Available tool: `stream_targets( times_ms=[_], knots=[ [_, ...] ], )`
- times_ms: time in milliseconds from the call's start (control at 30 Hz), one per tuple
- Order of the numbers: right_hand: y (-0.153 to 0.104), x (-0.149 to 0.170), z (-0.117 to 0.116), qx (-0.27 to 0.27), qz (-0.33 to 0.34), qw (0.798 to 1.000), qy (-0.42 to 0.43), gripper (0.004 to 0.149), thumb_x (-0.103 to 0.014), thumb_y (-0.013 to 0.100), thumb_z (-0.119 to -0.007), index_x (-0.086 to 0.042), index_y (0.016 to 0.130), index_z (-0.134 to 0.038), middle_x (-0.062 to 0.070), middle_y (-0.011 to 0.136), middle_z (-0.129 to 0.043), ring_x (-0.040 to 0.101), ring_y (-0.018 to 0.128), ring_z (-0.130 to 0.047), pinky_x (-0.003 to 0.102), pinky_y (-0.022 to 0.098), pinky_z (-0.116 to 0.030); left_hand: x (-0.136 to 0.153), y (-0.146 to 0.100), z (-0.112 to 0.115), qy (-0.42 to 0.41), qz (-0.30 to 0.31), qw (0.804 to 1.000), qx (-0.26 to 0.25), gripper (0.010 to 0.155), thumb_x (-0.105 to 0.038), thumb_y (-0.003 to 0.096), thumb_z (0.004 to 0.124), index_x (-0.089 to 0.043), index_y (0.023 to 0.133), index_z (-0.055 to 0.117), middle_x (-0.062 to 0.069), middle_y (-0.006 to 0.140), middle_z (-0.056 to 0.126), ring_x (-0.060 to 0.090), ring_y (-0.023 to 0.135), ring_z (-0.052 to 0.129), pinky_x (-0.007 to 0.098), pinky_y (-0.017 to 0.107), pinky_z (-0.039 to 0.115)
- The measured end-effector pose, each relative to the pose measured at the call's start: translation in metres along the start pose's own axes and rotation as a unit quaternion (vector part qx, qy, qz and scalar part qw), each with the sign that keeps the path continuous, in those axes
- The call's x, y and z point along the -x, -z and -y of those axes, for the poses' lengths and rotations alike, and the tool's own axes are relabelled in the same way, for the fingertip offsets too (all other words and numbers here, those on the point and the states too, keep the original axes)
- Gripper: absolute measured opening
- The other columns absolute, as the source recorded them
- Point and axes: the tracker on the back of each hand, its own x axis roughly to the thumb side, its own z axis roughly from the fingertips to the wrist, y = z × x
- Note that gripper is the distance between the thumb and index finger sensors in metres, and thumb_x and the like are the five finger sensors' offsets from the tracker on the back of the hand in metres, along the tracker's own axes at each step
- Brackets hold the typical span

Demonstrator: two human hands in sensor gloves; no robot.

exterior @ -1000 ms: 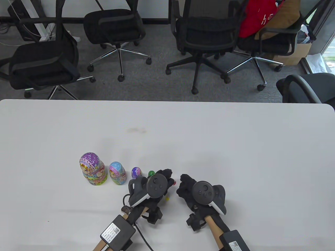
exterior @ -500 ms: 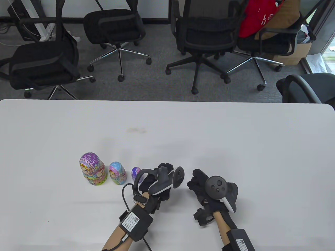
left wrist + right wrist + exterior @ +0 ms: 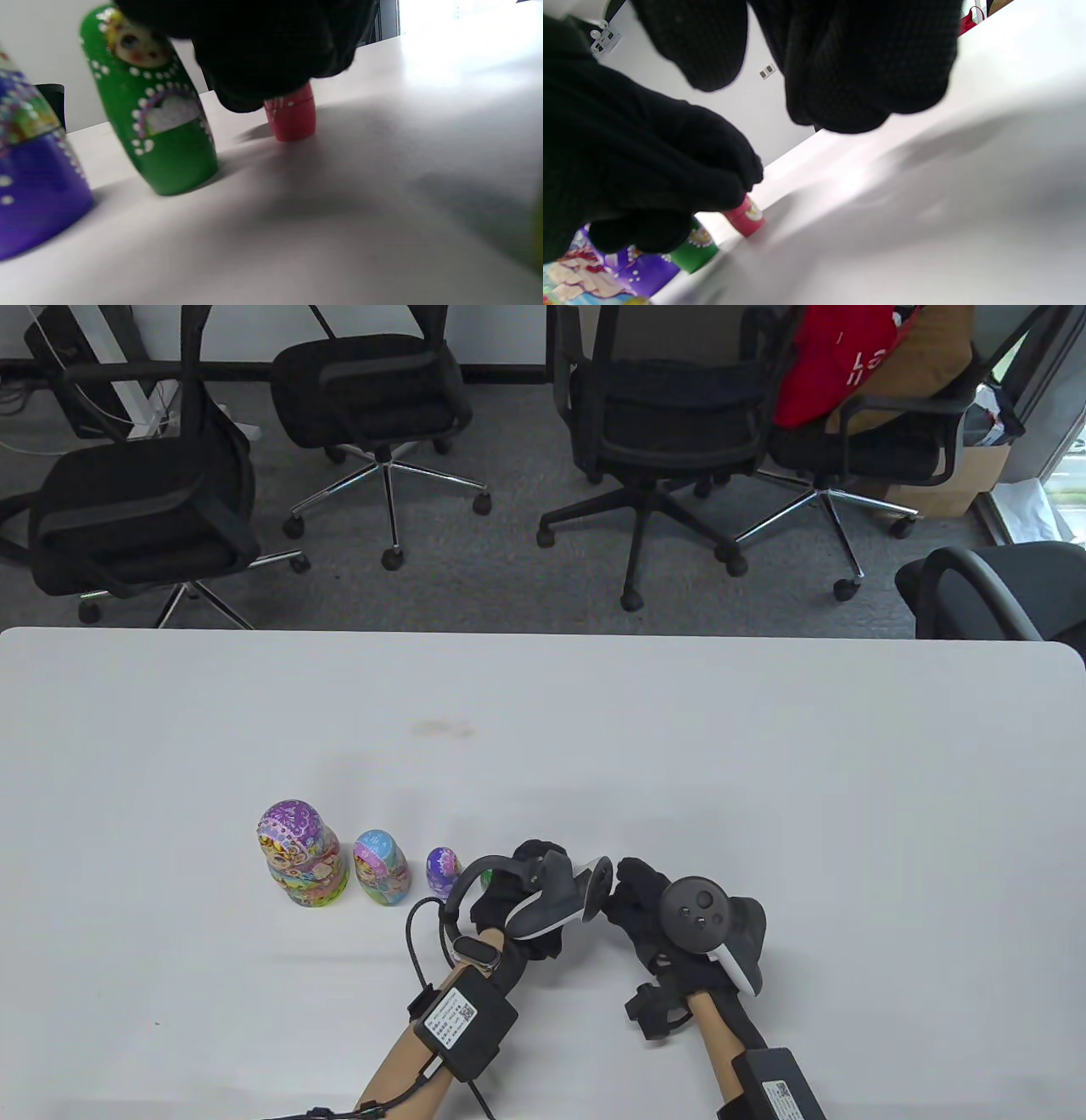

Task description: Separate nested Russian dolls into individual dolls

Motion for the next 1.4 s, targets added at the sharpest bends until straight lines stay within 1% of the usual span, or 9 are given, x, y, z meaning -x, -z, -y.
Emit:
stream_targets(
  times_ms=[133, 233, 433, 567, 733, 900, 1033, 1300, 1400],
  knots=[
    [0.0, -0.003, -0.002, -0.004, 0.005, 1.0, -0.007, 0.061, -0.037, 0.046, -0.08, -0.004, 0.096, -0.069, 0.014, 0.078, -0.089, 0.026, 0.054, -0.094, 0.033, 0.04, -0.088, 0.004, -0.003, -0.002, -0.019, 0.004, 1.0, 0.006, 0.051, -0.035, 0.0511, 0.081, -0.019, 0.1, 0.081, 0.009, 0.092, 0.096, 0.004, 0.042, 0.102, 0.015, 0.022, 0.093],
    [-0.001, -0.007, -0.004, -0.005, 0.015, 1.0, -0.024, 0.061, -0.036, 0.046, -0.081, -0.005, 0.096, -0.07, 0.014, 0.079, -0.089, 0.026, 0.054, -0.094, 0.033, 0.04, -0.087, 0.012, -0.011, -0.007, -0.049, 0.011, 0.999, -0.003, 0.054, -0.036, 0.0517, 0.079, -0.018, 0.102, 0.078, 0.011, 0.095, 0.093, 0.007, 0.048, 0.103, 0.017, 0.026, 0.094],
    [-0.006, -0.025, -0.011, -0.009, 0.056, 0.996, -0.066, 0.058, -0.036, 0.046, -0.081, -0.009, 0.096, -0.071, 0.014, 0.082, -0.089, 0.028, 0.058, -0.093, 0.034, 0.042, -0.087, 0.039, -0.044, -0.024, -0.149, 0.033, 0.987, -0.051, 0.056, -0.039, 0.0535, 0.075, -0.018, 0.105, 0.075, 0.012, 0.099, 0.089, 0.018, 0.064, 0.102, 0.028, 0.04, 0.093],
    [-0.008, -0.04, -0.017, -0.013, 0.086, 0.992, -0.088, 0.056, -0.036, 0.045, -0.081, -0.012, 0.096, -0.073, 0.014, 0.084, -0.088, 0.03, 0.061, -0.092, 0.036, 0.044, -0.086, 0.06, -0.065, -0.026, -0.203, 0.039, 0.976, -0.071, 0.055, -0.04, 0.0541, 0.074, -0.018, 0.104, 0.076, 0.012, 0.098, 0.09, 0.02, 0.066, 0.101, 0.03, 0.042, 0.092],
    [-0.014, -0.059, -0.026, -0.026, 0.125, 0.985, -0.117, 0.052, -0.036, 0.045, -0.081, -0.016, 0.093, -0.077, 0.014, 0.085, -0.088, 0.031, 0.062, -0.092, 0.037, 0.044, -0.086, 0.082, -0.086, -0.019, -0.249, 0.043, 0.964, -0.084, 0.054, -0.04, 0.0544, 0.074, -0.017, 0.103, 0.078, 0.012, 0.096, 0.092, 0.02, 0.066, 0.102, 0.031, 0.041, 0.092],
    [-0.018, -0.069, -0.038, -0.046, 0.15, 0.976, -0.153, 0.05, -0.036, 0.045, -0.082, -0.017, 0.091, -0.079, 0.015, 0.085, -0.087, 0.031, 0.063, -0.091, 0.037, 0.045, -0.086, 0.095, -0.099, -0.005, -0.271, 0.035, 0.958, -0.088, 0.054, -0.04, 0.0544, 0.074, -0.017, 0.103, 0.078, 0.012, 0.096, 0.092, 0.021, 0.066, 0.102, 0.031, 0.041, 0.092],
    [-0.018, -0.074, -0.048, -0.061, 0.159, 0.968, -0.183, 0.05, -0.036, 0.045, -0.082, -0.017, 0.091, -0.079, 0.015, 0.085, -0.087, 0.031, 0.063, -0.091, 0.037, 0.045, -0.086, 0.102, -0.101, 0.005, -0.28, 0.025, 0.956, -0.084, 0.054, -0.04, 0.0545, 0.074, -0.016, 0.103, 0.078, 0.012, 0.095, 0.092, 0.021, 0.066, 0.101, 0.032, 0.042, 0.092],
    [-0.017, -0.08, -0.067, -0.095, 0.173, 0.952, -0.233, 0.05, -0.035, 0.044, -0.083, -0.019, 0.091, -0.079, 0.014, 0.085, -0.087, 0.031, 0.063, -0.091, 0.037, 0.044, -0.085, 0.104, -0.102, 0.012, -0.281, 0.023, 0.956, -0.078, 0.054, -0.04, 0.0544, 0.074, -0.016, 0.103, 0.078, 0.013, 0.095, 0.092, 0.022, 0.066, 0.101, 0.032, 0.042, 0.092],
    [-0.018, -0.083, -0.069, -0.085, 0.184, 0.948, -0.247, 0.044, -0.033, 0.044, -0.083, -0.02, 0.086, -0.083, 0.011, 0.08, -0.09, 0.028, 0.058, -0.093, 0.034, 0.041, -0.086, 0.103, -0.102, 0.013, -0.277, 0.023, 0.958, -0.076, 0.054, -0.04, 0.0544, 0.074, -0.016, 0.103, 0.079, 0.013, 0.095, 0.092, 0.022, 0.066, 0.101, 0.032, 0.042, 0.092]
  ],
)
